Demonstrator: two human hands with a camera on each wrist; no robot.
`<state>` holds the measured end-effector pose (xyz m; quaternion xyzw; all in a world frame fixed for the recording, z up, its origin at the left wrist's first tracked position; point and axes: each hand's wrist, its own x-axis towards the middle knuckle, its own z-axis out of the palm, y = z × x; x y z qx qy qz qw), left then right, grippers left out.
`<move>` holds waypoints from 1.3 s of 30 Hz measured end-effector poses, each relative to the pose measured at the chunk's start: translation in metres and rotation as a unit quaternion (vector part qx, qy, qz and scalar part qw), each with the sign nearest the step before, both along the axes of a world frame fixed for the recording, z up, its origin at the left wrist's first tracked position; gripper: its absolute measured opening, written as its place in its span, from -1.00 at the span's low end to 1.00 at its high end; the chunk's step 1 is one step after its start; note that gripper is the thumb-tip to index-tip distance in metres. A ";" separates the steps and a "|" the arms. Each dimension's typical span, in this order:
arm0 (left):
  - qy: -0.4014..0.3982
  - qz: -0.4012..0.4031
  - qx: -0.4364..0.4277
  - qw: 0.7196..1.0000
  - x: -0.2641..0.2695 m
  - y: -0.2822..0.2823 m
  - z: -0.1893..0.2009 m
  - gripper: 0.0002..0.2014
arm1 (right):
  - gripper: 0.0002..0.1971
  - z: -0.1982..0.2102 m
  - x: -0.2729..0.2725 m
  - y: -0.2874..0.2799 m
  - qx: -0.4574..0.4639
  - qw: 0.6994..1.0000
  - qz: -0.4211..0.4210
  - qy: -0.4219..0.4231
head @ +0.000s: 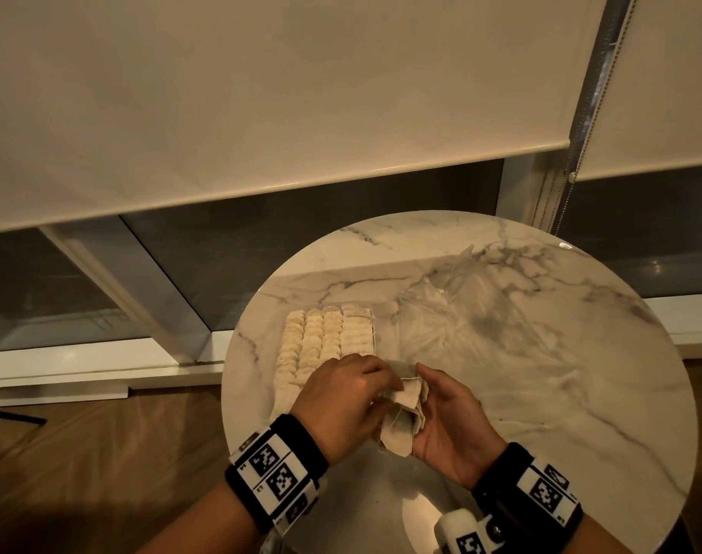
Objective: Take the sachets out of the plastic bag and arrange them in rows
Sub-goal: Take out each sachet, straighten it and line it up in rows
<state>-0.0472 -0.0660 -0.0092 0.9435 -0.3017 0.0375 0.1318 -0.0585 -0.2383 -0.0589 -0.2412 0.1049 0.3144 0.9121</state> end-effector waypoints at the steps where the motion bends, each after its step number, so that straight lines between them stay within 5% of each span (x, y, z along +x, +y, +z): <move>1: -0.004 0.001 -0.014 1.000 0.000 0.001 0.000 -0.74 | -0.44 -0.001 0.000 0.000 -0.002 1.000 0.000 0.001; 13: -0.005 0.145 -0.243 0.959 0.034 0.034 0.033 -0.92 | -0.68 -0.004 0.003 0.000 -0.035 0.998 -0.005 0.044; 17: 0.055 0.186 -0.137 0.971 0.054 0.050 0.024 -0.91 | -0.64 -0.007 0.005 -0.003 -0.054 0.997 -0.019 0.052; 24: 0.228 0.146 0.003 0.963 0.061 0.042 -0.006 -0.89 | -0.67 -0.008 0.006 -0.006 -0.064 0.995 -0.032 0.062; 31: 0.279 0.132 0.123 0.943 0.065 0.021 -0.028 -0.72 | -0.69 -0.006 0.005 -0.006 -0.056 0.995 -0.038 0.066; 39: 0.277 0.181 0.146 0.932 0.069 0.016 -0.040 -0.64 | -0.66 -0.004 0.006 -0.008 -0.046 0.996 -0.036 0.063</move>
